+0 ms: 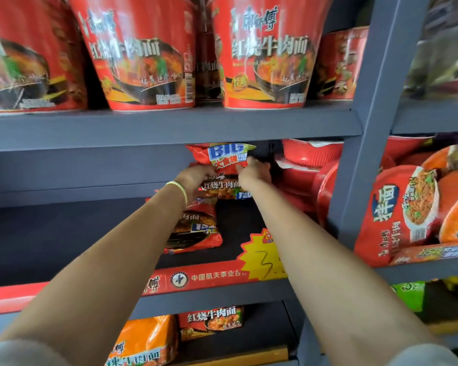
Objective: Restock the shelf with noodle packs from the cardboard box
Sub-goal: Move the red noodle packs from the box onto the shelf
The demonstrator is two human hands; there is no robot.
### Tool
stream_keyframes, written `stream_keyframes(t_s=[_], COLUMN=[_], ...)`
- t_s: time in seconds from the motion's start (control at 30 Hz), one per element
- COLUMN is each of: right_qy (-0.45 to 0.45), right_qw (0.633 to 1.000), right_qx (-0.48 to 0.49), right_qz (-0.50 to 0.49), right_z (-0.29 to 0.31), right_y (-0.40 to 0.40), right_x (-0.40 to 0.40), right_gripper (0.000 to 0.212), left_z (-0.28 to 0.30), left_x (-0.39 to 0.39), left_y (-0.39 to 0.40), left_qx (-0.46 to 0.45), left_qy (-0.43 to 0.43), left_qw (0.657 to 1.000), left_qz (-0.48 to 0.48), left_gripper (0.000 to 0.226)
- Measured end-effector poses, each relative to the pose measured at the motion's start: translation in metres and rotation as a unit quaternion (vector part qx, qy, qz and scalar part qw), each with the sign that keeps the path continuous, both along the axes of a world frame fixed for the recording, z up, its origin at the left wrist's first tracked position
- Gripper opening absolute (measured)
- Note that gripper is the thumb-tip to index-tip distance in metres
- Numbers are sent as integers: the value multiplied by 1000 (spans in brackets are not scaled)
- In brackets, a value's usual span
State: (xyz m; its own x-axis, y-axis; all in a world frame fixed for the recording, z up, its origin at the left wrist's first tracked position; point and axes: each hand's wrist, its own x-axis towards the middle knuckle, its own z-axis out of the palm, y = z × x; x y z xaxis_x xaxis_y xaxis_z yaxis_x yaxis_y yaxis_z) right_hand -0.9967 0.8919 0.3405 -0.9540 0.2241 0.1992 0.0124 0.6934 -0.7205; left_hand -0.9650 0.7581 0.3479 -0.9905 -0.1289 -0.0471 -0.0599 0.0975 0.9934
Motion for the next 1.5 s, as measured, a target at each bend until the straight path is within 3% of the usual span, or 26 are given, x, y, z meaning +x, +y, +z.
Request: stream_keyframes(t_s=[0.17, 0.3, 0.43, 0.57, 0.63, 0.73, 0.8, 0.87, 0.93, 1.03, 1.07, 1.13, 1.27, 1.37, 1.5], right_qy=[1, -6, -29, -40, -36, -25, -22, -15, -23, -30, -32, -32, -35, -39, -40], right_qw=[999, 998, 999, 999, 999, 999, 999, 999, 997, 993, 992, 990, 990, 989, 988], right_qx=[-41, -48, -20, -5, -1, 3, 25, 34, 51, 63, 63, 57, 15, -5, -1], right_qz=[-32, -39, -17, -13, -19, -28, -10, 21, 54, 94, 105, 123, 134, 140, 146], right_z=[-2, -3, 0, 2, 4, 10, 13, 16, 16, 18, 17, 16, 14, 15, 14], right_y=[-4, -4, -1, 4, 4, 3, -2, -7, -11, -11, -9, -4, -1, -1, -4], right_x=[-10, -9, -11, -12, -10, -5, -2, 2, 4, 15, 16, 16, 16, 18, 18], right_gripper=[48, 56, 59, 59, 62, 69, 74, 67, 62, 60, 59, 58, 54, 52, 51], left_z=[0, -8, -7, -3, -1, -2, -9, -14, -17, -17, -17, -23, -26, -17, -9], left_x=[-12, -23, -22, -17, -12, 8, 21, 35, 47, 54, 54, 50, 46, 47, 51], left_y=[0, -2, -6, -19, -32, -59, -78, -86, -85, -80, -78, -78, -80, -72, -37], left_qx=[-20, -45, -97, -221, -333, -552, -614, -625, -589, -468, -440, -391, -195, -258, -491], left_qy=[-10, -9, -1, 42, 62, 32, -44, -130, -159, -106, -97, -118, -175, -174, -128], left_qw=[999, 998, 994, 973, 940, 833, 788, 768, 786, 876, 892, 912, 959, 942, 854], left_qz=[-29, -31, -44, -46, -35, 4, 15, -52, -97, -45, -30, -22, -109, -124, -112], left_gripper=[22, 53, 25, 19, 25, 52, 85, 104, 104, 118, 117, 106, 79, 90, 113])
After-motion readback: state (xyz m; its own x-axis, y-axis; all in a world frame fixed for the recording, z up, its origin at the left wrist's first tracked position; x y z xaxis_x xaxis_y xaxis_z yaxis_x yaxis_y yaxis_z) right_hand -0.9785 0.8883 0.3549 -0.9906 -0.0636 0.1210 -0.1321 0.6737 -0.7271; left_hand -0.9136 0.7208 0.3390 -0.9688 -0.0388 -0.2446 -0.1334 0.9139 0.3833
